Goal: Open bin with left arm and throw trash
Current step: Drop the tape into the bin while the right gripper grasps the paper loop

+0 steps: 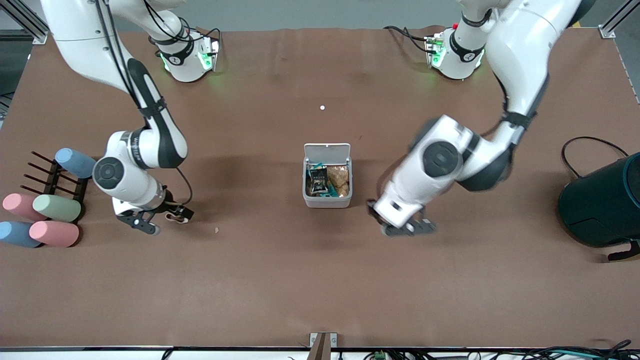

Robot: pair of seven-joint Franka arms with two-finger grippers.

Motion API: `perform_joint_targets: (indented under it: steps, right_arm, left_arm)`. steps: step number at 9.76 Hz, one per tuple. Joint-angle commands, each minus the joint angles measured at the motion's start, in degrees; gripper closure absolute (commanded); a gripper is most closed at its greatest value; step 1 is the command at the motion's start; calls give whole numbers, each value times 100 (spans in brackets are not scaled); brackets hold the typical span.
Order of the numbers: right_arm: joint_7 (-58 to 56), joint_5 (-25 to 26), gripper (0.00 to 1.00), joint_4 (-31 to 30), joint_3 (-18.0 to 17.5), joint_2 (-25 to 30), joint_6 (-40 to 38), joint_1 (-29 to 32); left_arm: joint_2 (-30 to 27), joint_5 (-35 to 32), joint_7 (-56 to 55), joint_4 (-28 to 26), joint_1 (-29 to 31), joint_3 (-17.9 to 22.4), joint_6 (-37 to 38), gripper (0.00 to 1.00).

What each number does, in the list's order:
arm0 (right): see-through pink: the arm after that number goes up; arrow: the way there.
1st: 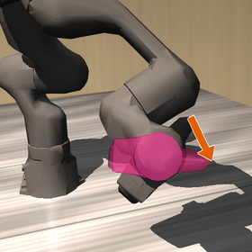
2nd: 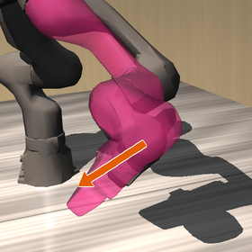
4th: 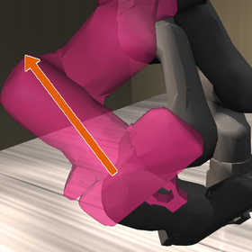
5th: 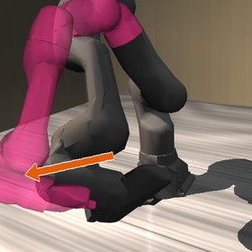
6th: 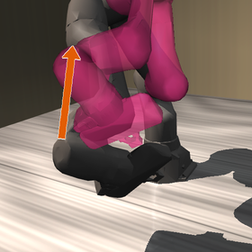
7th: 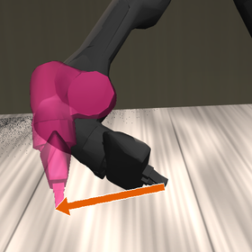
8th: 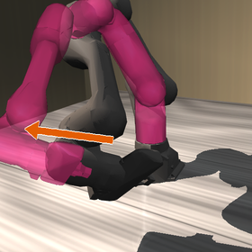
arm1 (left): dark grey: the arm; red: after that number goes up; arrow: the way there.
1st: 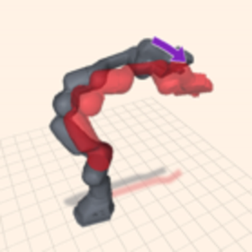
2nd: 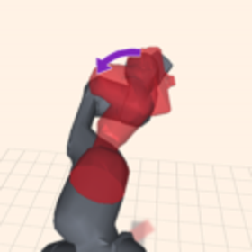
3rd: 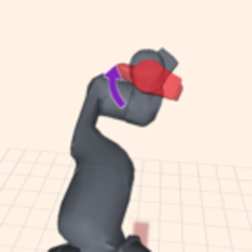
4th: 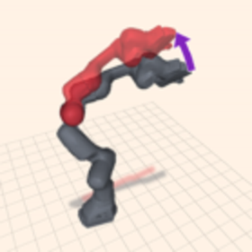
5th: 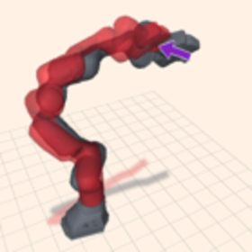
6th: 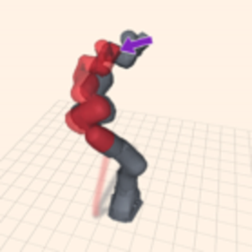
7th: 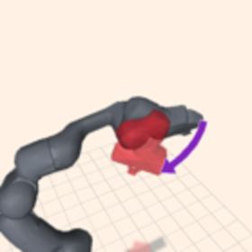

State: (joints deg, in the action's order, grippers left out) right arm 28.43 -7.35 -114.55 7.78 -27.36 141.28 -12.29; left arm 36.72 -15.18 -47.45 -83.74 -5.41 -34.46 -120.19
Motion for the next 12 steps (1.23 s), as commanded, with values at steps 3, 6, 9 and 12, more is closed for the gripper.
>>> perform_joint_targets:
  steps: [3, 6, 9, 12]
  right_arm:
    - [2053, -574, 0, -94, -101, -14, 232, 121]
    - [3377, -566, 0, -24, -101, -321, 576, 60]
    - [4194, -548, 2, 116, -84, -419, 602, 122]
    - [4250, -557, 20, 152, -84, -428, 602, 200]
  left_arm:
    - [72, -20, -1178, -274, -583, -96, 30, 100]
    - [168, -20, -1205, -345, -593, -96, 13, 91]
    - [221, -20, -1258, -345, -593, -88, 13, 8]
    - [56, -37, -1188, -319, -357, -70, 39, 0]
